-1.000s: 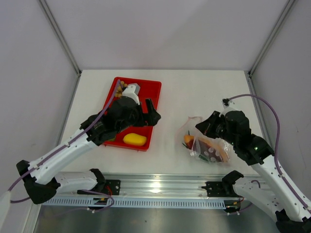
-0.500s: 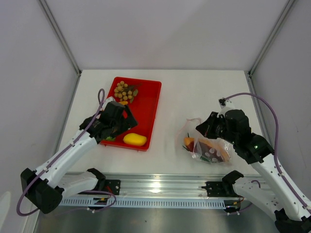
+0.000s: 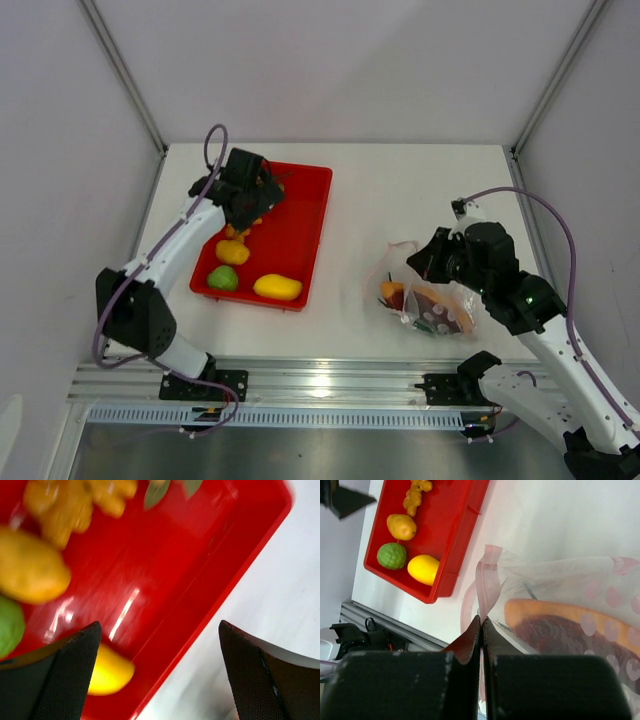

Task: Place the food in the zip-top bag and seal the zipper
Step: Place the fake food in the zipper food storage bag, then pick up the fake fruit from the bin.

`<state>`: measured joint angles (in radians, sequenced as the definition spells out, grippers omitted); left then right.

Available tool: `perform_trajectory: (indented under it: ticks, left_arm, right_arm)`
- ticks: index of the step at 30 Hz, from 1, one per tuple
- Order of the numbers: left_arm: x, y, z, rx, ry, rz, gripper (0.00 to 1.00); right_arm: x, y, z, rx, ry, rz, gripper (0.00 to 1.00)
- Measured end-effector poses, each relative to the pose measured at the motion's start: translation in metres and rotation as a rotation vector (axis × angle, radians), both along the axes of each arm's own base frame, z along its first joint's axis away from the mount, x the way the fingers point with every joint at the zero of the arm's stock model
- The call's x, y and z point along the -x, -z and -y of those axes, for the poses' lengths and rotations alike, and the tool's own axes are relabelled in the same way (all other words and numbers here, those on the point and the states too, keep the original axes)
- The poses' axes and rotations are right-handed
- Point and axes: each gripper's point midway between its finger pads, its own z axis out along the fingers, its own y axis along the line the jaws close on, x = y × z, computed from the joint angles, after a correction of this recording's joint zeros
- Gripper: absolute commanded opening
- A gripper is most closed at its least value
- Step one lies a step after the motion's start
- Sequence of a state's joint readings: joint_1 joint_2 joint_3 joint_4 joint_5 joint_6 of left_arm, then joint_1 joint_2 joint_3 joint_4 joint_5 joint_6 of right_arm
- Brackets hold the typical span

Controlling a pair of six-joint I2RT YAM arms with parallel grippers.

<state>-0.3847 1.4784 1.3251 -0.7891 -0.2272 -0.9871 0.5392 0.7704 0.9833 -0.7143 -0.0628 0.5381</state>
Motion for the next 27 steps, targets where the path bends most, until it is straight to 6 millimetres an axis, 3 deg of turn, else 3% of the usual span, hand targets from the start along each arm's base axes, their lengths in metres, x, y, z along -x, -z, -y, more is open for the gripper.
perform_trajectory:
  ticks: [8,13,16,18,22,27]
  left_arm:
    - [-0.128,-0.011,-0.005,-0.250,0.171,0.103,0.90]
    - [-0.185,0.004,-0.009,-0.499,0.356,0.126,0.84]
    - [-0.196,0.021,-0.015,-0.629,0.488,0.108,0.78]
    - [-0.202,0.028,-0.018,-0.708,0.564,0.103,0.79]
    - [-0.211,0.026,-0.024,-0.839,0.681,0.118,0.86]
    - [-0.220,0.023,-0.021,-0.930,0.824,0.150,0.86]
  right_arm:
    - [-0.010,0.008,0.006,0.049,0.009,-0.010,0.00]
    - [-0.019,0.014,0.003,0.038,-0.011,-0.023,0.00]
    - [-0.024,0.024,0.000,0.026,-0.029,-0.046,0.00]
    - [-0.026,0.032,-0.003,0.020,-0.050,-0.069,0.00]
    - [-0.023,0.044,-0.008,0.004,-0.091,-0.103,0.00]
    - [-0.016,0.052,-0.013,-0.020,-0.134,-0.127,0.00]
